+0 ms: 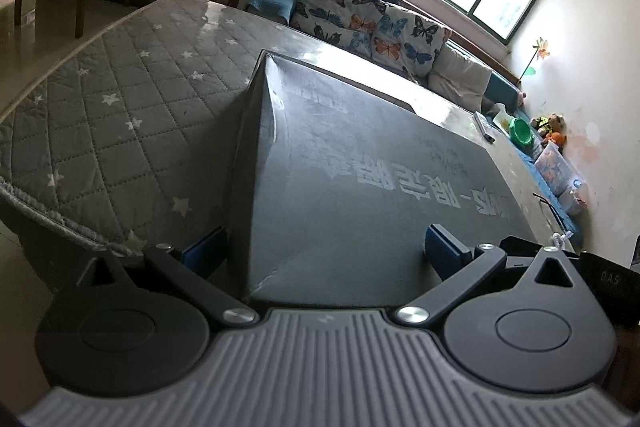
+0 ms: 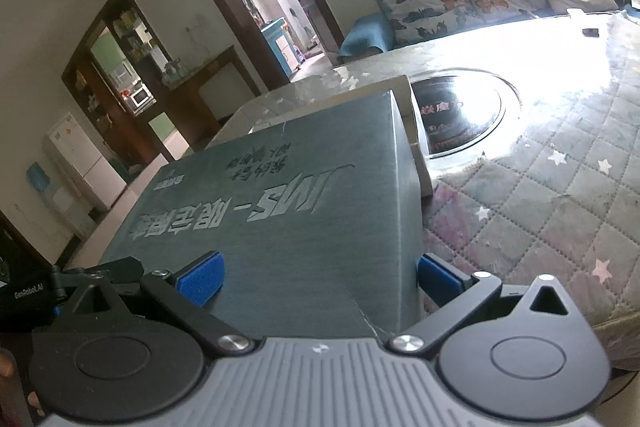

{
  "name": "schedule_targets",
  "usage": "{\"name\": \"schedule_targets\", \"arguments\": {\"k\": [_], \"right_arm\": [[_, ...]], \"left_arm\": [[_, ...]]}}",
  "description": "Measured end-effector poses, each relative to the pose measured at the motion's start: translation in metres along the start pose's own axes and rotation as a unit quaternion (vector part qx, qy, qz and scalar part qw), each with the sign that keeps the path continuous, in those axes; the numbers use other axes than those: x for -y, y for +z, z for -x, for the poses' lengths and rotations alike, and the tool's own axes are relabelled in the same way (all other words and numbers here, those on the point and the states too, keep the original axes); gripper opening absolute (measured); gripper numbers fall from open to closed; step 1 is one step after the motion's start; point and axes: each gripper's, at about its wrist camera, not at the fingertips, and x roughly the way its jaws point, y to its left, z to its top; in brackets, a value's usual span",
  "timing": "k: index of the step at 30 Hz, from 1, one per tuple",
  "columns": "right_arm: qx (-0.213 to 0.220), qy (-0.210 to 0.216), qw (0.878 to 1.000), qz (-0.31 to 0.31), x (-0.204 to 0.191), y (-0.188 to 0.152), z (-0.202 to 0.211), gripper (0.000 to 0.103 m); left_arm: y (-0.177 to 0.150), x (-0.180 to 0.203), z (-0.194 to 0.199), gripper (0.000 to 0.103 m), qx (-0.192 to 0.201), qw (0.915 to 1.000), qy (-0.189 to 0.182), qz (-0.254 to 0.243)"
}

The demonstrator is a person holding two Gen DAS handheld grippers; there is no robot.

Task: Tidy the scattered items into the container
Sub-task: 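Push the dark grey lid forward over the white box with both grippers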

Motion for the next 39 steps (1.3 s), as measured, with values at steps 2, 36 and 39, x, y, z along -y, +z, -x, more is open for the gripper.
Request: {"name": "schedule_targets", "arguments": {"k": [2, 36, 39], "right_arm": [[-0.002, -0.001, 1.0, 0.003, -0.003, -0.004, 0.002, 0.103], [-0.062, -0.017, 0.998, -0.028, 0.017, -0.013, -0.026, 0.103], [-0.07, -0.019, 0.997, -0.022, 0.016, -0.01, -0.03, 0.103]], "left_arm": [[-0.002, -0.002, 0.001, 0.103, -0.003, 1.0, 0.001, 0.003], [-0.007, -0.014, -0.03, 0.103, -0.111, 0.9924, 0.028, 0.045], [-0.007, -0.015, -0.032, 0.103, -0.117, 0.9913, 0.031, 0.05]]}}
